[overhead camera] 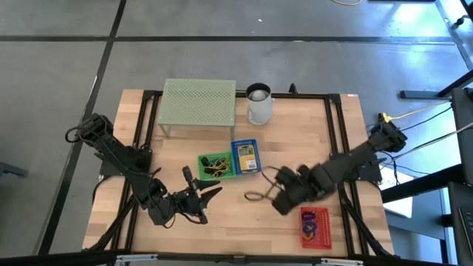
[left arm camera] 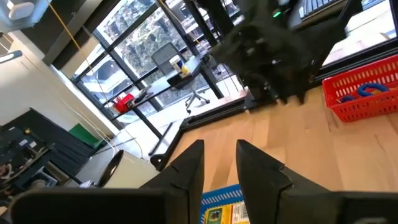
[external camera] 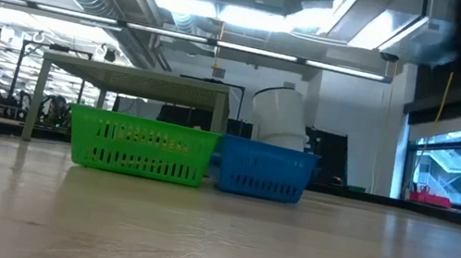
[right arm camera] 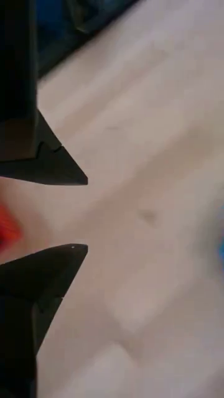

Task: Pick & Place Office Desk Supplies
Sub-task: Move the red bin to the center of the table, then put the green bin on the shelf

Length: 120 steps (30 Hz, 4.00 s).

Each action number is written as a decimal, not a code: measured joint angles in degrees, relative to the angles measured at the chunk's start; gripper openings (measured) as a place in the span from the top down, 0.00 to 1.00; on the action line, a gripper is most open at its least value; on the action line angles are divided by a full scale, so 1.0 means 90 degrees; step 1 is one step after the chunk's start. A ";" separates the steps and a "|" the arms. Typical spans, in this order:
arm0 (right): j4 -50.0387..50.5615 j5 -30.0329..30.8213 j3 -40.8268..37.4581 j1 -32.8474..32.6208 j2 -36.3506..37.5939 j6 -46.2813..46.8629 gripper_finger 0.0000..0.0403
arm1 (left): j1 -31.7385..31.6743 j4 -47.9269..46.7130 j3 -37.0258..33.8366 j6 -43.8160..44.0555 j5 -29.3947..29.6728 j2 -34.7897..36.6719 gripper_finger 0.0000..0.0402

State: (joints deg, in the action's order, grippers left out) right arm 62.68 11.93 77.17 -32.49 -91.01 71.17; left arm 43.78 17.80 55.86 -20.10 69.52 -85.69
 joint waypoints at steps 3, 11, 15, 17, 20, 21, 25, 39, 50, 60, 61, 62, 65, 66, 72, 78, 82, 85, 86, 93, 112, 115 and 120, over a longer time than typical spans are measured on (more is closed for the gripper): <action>0.0049 -0.0601 -0.0002 -0.0486 -0.0107 0.0238 0.59 | 0.0000 -0.0005 0.0000 0.0001 -0.0002 0.0000 0.79; 0.0714 -0.0995 -0.0005 -0.1470 -0.0169 -0.0909 0.59 | -0.0001 -0.0007 0.0000 -0.0006 -0.0002 0.0000 0.79; 0.0805 -0.0722 -0.0072 -0.1612 -0.0168 -0.1501 0.59 | -0.0001 -0.0008 0.0000 -0.0009 -0.0004 0.0000 0.79; 0.0825 -0.0739 -0.0313 -0.1611 -0.0167 -0.1628 0.59 | 0.0001 -0.0007 0.0000 -0.0009 -0.0005 0.0000 0.79; 0.0818 -0.1082 -0.0859 -0.1606 -0.0160 -0.1672 0.59 | 0.0002 -0.0007 0.0000 -0.0002 -0.0005 0.0000 0.79; 0.0787 -0.1251 -0.1050 -0.1606 -0.0160 -0.1673 0.59 | -0.0001 -0.0007 0.0000 -0.0004 -0.0005 0.0000 0.79; 0.0432 -0.1610 -0.1626 -0.1606 -0.0160 -0.1675 0.59 | -0.0001 -0.0007 0.0000 -0.0006 -0.0005 0.0000 0.79; -0.0874 -0.1612 -0.2418 -0.1606 -0.0155 -0.2133 0.61 | -0.0001 -0.0007 0.0000 -0.0016 -0.0006 0.0000 0.79; -0.1249 -0.1748 -0.2562 -0.1429 -0.0155 -0.2373 0.89 | -0.0001 -0.0007 0.0000 -0.0016 -0.0005 0.0000 0.79; -0.1936 -0.1787 -0.2503 -0.0688 -0.0150 -0.3156 0.98 | -0.0001 -0.0007 0.0000 -0.0018 -0.0002 0.0000 0.79; -0.2042 -0.1749 -0.2449 -0.0513 -0.0150 -0.3281 0.98 | -0.0001 -0.0007 0.0000 -0.0019 -0.0005 0.0000 0.78; -0.2161 -0.1686 -0.2392 -0.0331 -0.0150 -0.3431 0.98 | -0.0001 -0.0007 0.0000 -0.0029 -0.0002 0.0000 0.79; -0.2492 -0.1489 -0.2213 0.0289 -0.0150 -0.3846 0.98 | -0.0001 -0.0007 0.0000 -0.0067 -0.0005 0.0000 0.79; -0.2651 -0.1471 -0.2156 0.0505 -0.0150 -0.3940 0.98 | -0.0001 -0.0007 0.0000 -0.0067 -0.0005 0.0000 0.79; -0.3865 -0.1852 -0.1840 0.1642 -0.0197 -0.4247 0.98 | -0.0001 -0.0007 0.0000 -0.0067 -0.0005 0.0000 0.79; -0.3849 -0.2038 -0.1252 0.1998 -0.0846 -0.5216 0.98 | -0.0001 -0.0008 0.0000 -0.0067 -0.0007 0.0000 0.79; -0.3661 -0.2420 -0.0663 0.2064 -0.1554 -0.5767 0.98 | -0.0001 -0.0071 0.0002 -0.0067 -0.0010 0.0000 0.79; -0.3364 -0.2402 -0.0149 0.2101 -0.1968 -0.6046 0.97 | -0.0001 -0.0136 0.0002 -0.0067 -0.0013 0.0000 0.79; -0.3301 -0.2405 -0.0012 0.2123 -0.2078 -0.6122 0.97 | -0.0001 -0.0149 0.0002 -0.0063 -0.0015 0.0000 0.79; -0.3218 -0.2396 0.0333 0.2327 -0.2472 -0.6180 0.96 | -0.0001 -0.0168 0.0002 -0.0019 -0.0015 0.0000 0.79; -0.2499 -0.2092 0.0333 0.2388 -0.1754 -0.6555 0.66 | -0.0001 -0.0175 0.0002 0.0004 -0.0015 0.0000 0.79; -0.2107 -0.1658 0.0333 0.2263 -0.1309 -0.7029 0.67 | -0.0001 -0.0175 0.0002 0.0006 -0.0015 0.0000 0.79; -0.2018 -0.1444 -0.0100 0.1937 -0.0420 -0.7999 0.69 | -0.0001 -0.0200 0.0002 0.0165 -0.0015 0.0000 0.79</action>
State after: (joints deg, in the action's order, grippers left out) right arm 44.52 -1.07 76.26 -15.05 -94.79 -0.82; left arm 43.77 16.00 55.88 -18.62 69.38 -85.69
